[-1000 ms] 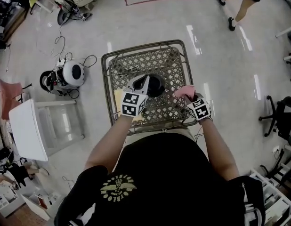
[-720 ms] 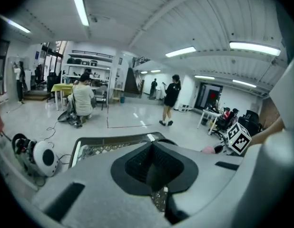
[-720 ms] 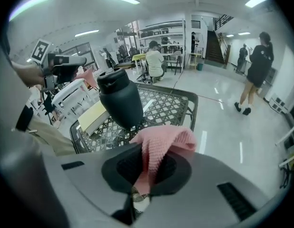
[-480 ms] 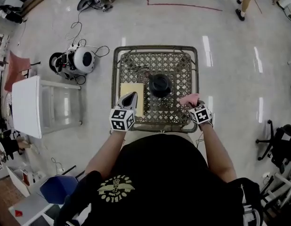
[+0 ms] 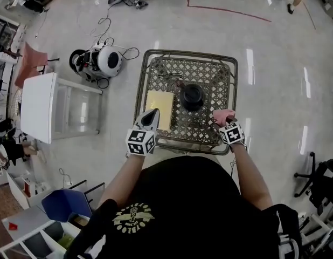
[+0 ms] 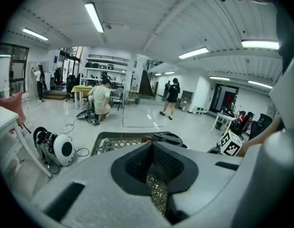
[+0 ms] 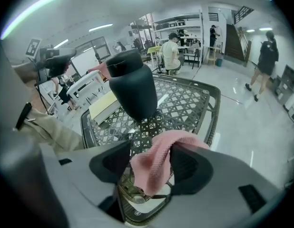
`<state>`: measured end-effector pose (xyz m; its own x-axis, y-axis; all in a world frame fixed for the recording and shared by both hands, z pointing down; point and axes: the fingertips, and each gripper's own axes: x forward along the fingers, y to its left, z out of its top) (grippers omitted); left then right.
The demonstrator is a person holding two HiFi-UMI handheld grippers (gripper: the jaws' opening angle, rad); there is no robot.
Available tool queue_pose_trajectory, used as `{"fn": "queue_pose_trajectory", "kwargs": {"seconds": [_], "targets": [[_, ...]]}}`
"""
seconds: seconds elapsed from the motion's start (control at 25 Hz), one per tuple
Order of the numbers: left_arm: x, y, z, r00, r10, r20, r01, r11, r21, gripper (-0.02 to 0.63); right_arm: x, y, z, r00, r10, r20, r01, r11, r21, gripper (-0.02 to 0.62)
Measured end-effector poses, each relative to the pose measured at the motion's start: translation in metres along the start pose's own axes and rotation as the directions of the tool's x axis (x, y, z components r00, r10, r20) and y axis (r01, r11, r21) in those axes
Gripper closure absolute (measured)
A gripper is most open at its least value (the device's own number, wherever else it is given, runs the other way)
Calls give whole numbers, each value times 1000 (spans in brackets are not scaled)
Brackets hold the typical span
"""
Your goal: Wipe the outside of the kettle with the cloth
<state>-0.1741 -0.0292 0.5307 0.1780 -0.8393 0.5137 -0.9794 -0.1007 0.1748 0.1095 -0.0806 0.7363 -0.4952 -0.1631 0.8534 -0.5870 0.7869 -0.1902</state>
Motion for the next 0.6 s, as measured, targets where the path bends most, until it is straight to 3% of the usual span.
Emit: {"fn": "queue_pose_trajectory", "kwargs": {"seconds": [0.16, 0.36, 0.44, 0.6], "targets": [[-9, 4, 2, 1000, -22, 12, 22, 1000, 15, 601, -6, 12, 0, 999, -29, -14, 28, 999, -44, 362], [-26, 13, -5, 997, -78, 14, 78, 997, 19, 601, -21, 13, 0, 989, -141, -44, 137, 987, -82, 356], [-33, 14, -9, 995, -102, 15, 101, 995, 12, 601, -32, 11, 8, 983, -183, -5, 182, 982, -46, 356], [-48, 19, -8, 989, -136, 49, 136, 991, 14, 601, -70, 20, 39, 951, -260, 169, 255, 966, 52, 379]]}}
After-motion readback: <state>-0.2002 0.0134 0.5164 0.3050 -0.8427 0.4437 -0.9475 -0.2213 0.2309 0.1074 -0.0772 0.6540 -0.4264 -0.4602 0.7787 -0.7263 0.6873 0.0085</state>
